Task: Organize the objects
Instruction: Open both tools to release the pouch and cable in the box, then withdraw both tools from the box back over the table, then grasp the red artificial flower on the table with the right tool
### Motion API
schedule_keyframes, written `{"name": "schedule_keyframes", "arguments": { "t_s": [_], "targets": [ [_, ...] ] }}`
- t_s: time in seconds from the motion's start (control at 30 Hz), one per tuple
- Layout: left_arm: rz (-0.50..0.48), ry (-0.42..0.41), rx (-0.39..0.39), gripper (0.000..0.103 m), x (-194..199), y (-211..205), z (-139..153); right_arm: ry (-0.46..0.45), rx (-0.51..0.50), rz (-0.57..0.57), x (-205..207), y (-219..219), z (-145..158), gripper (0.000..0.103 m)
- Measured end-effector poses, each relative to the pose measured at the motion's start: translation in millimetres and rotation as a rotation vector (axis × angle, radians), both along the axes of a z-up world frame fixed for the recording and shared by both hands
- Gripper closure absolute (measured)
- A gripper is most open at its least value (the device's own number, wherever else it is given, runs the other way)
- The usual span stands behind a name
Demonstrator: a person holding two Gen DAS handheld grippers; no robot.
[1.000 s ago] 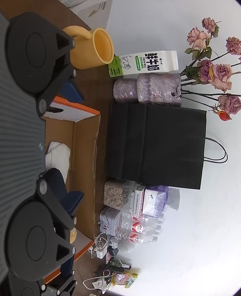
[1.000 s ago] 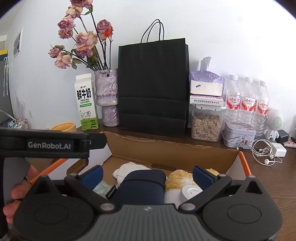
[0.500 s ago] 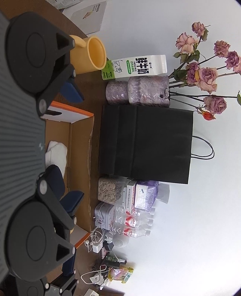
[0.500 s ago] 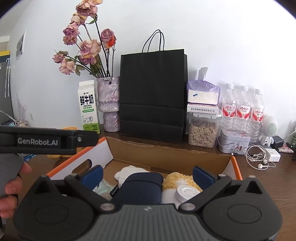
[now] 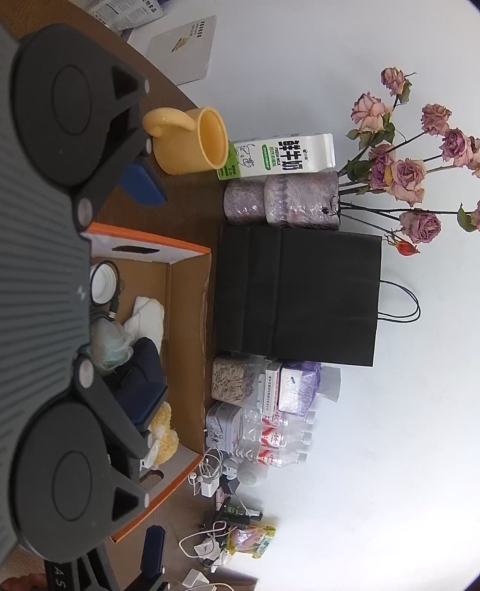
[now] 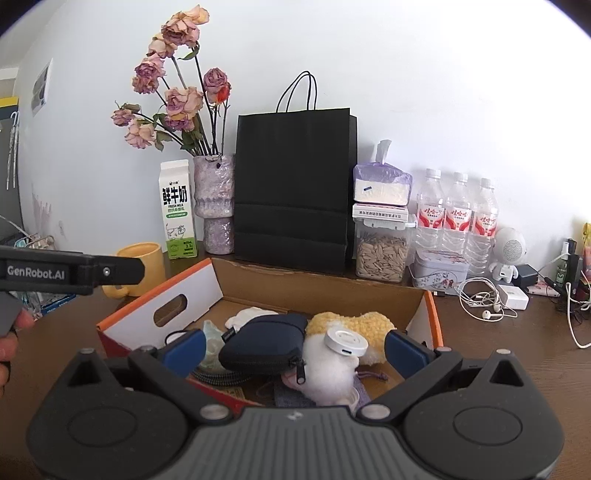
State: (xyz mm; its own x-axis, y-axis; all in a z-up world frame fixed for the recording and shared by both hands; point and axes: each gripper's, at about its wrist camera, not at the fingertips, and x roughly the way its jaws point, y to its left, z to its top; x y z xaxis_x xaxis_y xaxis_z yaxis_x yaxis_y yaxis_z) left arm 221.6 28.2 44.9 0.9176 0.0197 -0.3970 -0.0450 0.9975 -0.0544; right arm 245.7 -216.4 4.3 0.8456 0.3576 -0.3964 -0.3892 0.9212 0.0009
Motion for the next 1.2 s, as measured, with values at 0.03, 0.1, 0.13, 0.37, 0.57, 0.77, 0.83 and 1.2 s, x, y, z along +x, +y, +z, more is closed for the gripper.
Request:
{"name": "schedule_keyframes", "arguments": {
  "t_s": [0.03, 0.1, 0.13, 0.37, 0.57, 0.77, 0.83, 1.2],
  "targets": [
    [0.003, 0.008, 0.002, 0.0, -3.2, 2.2, -1.0, 0.003, -0.003, -0.003, -3.8, -3.0, -0.7, 0.0],
    [0.01, 0.022, 0.006, 0.0, -9.0, 6.8, -3.3, 0.011, -0.008, -0.009, -11.6, -8.5, -2.9, 0.0],
    [0.014, 0.029, 0.009, 0.0, -11.9, 9.0, -4.5, 0.016, -0.009, -0.013, -14.7, -10.8, -4.0, 0.0],
    [0.049, 0.085, 0.018, 0.0, -28.4, 24.5, -18.2, 0.06, -0.022, -0.025, -30.7, -24.3, -16.4, 0.0],
    [0.067, 0.145, 0.039, 0.0, -42.8, 32.1, -34.2, 0.106, -0.04, -0.028, -40.8, -32.6, -31.9, 0.0],
    [0.059, 0.218, 0.054, 0.0, -51.7, 35.6, -56.4, 0.155, -0.034, -0.025, -45.1, -37.7, -46.7, 0.0],
    [0.061, 0.233, 0.059, 0.0, -52.7, 36.1, -61.4, 0.167, -0.028, -0.017, -43.1, -37.2, -49.4, 0.001],
    [0.068, 0.253, 0.042, 0.0, -51.6, 37.8, -67.7, 0.279, 0.011, 0.099, -5.3, -19.0, -61.5, 0.024]
  ]
}}
